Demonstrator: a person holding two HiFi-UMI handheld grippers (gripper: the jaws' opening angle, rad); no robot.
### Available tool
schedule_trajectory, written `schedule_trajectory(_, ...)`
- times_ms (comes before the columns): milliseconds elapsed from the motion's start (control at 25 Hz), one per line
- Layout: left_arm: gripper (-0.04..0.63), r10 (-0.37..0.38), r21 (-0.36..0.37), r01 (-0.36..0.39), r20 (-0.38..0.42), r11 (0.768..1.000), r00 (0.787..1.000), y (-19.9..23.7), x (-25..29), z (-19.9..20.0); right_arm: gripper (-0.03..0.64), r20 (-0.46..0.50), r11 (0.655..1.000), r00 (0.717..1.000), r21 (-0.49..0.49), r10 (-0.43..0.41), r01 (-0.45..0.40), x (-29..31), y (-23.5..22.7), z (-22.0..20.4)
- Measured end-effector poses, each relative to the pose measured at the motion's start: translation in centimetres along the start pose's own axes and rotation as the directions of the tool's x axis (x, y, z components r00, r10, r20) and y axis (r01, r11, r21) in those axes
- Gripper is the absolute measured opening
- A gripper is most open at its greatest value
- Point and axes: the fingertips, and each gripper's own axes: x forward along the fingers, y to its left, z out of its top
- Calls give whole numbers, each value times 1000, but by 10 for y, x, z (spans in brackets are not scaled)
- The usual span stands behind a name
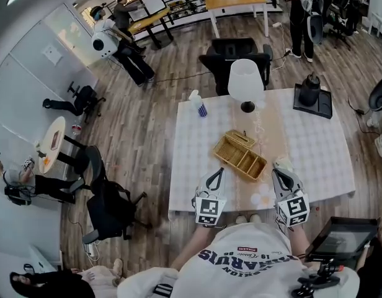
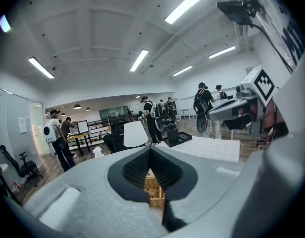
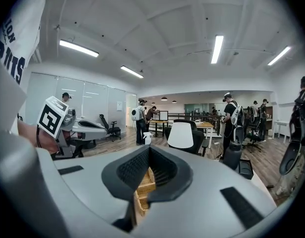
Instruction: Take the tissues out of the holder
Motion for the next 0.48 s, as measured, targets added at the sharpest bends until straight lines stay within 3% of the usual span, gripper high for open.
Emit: schedule_trajectory(480, 5, -37, -20, 38, 6, 999, 999, -3, 2, 0, 8, 0, 1000, 1000, 4, -22, 22, -2, -1, 4)
